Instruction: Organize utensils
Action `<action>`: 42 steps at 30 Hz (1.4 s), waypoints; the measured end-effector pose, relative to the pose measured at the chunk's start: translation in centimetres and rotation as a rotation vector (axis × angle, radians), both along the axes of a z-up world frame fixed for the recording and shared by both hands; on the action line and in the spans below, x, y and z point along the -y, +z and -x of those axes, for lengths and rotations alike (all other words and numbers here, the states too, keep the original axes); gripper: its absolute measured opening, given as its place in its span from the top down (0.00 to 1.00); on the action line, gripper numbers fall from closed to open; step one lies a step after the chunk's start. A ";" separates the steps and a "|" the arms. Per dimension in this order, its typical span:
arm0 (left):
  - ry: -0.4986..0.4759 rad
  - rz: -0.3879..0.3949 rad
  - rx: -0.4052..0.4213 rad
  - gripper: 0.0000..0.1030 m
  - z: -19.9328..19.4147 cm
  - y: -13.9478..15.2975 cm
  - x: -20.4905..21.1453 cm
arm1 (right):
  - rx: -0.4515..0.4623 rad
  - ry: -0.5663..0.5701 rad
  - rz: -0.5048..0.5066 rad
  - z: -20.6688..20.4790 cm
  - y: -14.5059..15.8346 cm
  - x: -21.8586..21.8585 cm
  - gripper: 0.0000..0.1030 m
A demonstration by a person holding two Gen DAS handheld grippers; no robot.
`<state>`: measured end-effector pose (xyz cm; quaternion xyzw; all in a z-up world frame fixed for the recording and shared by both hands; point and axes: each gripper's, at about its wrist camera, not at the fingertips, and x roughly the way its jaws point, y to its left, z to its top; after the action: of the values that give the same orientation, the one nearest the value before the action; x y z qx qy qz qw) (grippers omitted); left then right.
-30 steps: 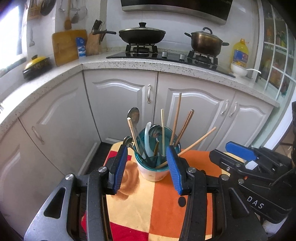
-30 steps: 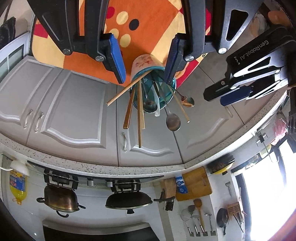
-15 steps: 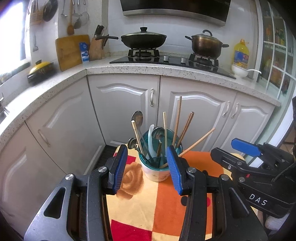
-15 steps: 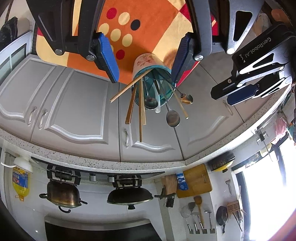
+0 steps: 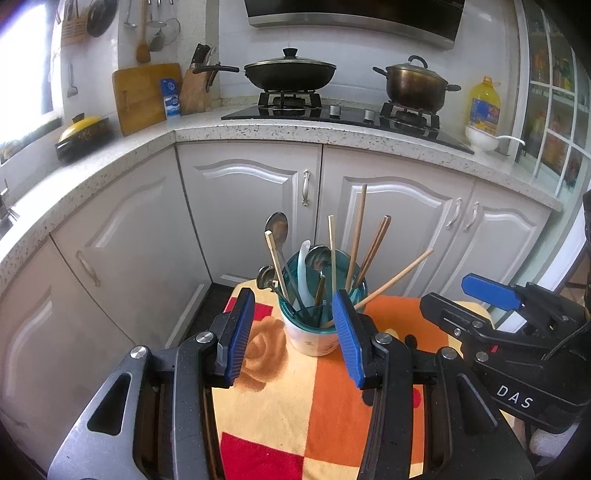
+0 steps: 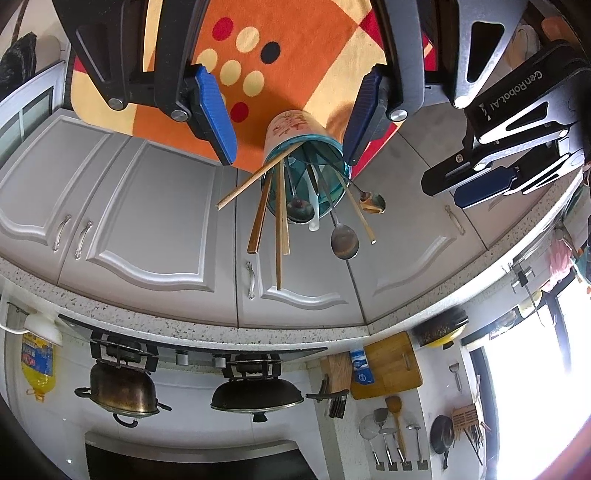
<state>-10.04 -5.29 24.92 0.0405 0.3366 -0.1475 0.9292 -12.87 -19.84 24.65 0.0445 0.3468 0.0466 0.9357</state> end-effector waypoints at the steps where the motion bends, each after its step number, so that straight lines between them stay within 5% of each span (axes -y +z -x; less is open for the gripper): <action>1: 0.000 -0.001 -0.001 0.58 0.0 0.0 0.0 | -0.002 0.001 0.000 0.0 -0.1 0.0 0.44; 42: 0.022 -0.003 -0.009 0.58 -0.4 -0.5 -0.7 | -0.031 0.022 0.016 -0.5 -0.8 -1.7 0.41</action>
<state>-9.61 -4.62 24.40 0.0374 0.3414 -0.1370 0.9291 -12.38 -18.15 23.86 0.0339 0.3622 0.0535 0.9300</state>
